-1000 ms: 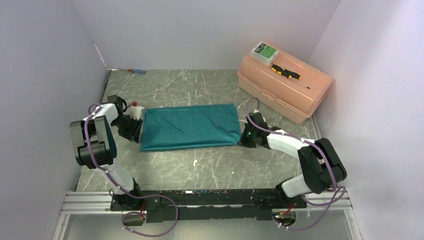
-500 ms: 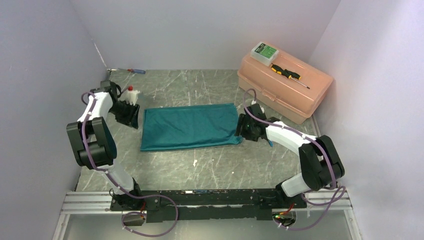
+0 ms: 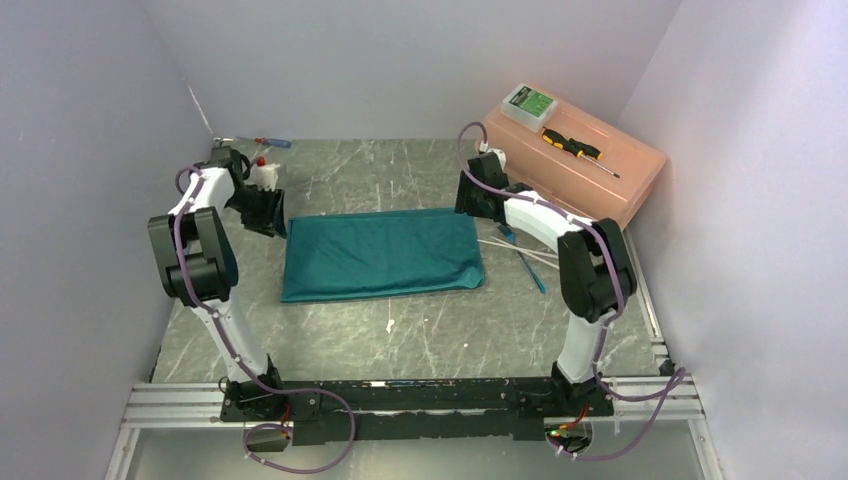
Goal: Fold the napkin into a case and place the utensils inside
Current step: Smooth out the rectangle-folded napkin at the center of the board.
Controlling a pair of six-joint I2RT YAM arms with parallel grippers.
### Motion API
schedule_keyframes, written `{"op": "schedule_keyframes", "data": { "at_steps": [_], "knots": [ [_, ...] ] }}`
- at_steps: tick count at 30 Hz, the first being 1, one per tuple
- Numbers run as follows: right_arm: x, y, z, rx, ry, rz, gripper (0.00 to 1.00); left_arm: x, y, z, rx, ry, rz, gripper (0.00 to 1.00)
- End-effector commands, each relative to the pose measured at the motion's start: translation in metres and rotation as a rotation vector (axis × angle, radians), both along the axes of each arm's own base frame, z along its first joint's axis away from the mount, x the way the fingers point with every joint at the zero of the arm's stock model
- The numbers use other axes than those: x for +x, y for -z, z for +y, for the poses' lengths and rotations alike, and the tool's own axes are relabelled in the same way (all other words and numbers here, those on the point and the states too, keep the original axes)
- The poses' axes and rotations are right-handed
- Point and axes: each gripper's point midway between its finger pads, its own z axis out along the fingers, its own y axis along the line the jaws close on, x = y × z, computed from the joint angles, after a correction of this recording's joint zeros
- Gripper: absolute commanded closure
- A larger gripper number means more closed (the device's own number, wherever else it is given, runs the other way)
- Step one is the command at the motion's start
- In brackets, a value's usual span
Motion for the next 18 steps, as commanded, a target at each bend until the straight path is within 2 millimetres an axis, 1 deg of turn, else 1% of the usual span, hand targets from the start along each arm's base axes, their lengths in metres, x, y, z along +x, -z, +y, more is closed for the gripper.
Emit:
{"op": "schedule_keyframes", "data": {
  "at_steps": [1,4,10,14,18],
  "knots": [
    [0.036,-0.003,-0.007,-0.057,0.009,-0.061,0.45,0.028,-0.010,-0.003,0.014,-0.063,-0.078,0.53],
    [0.045,0.008,-0.010,-0.073,0.013,-0.049,0.50,0.036,-0.003,-0.006,0.026,-0.069,-0.081,0.53],
    [0.050,0.035,-0.020,-0.071,0.028,-0.003,0.54,0.051,0.013,-0.005,0.042,-0.096,-0.078,0.55],
    [0.050,0.049,-0.022,-0.055,0.026,0.014,0.55,0.052,0.020,-0.005,0.047,-0.106,-0.070,0.54],
    [0.050,0.056,-0.023,-0.031,0.018,0.019,0.55,0.053,0.022,-0.005,0.060,-0.111,-0.090,0.52]
  ]
}}
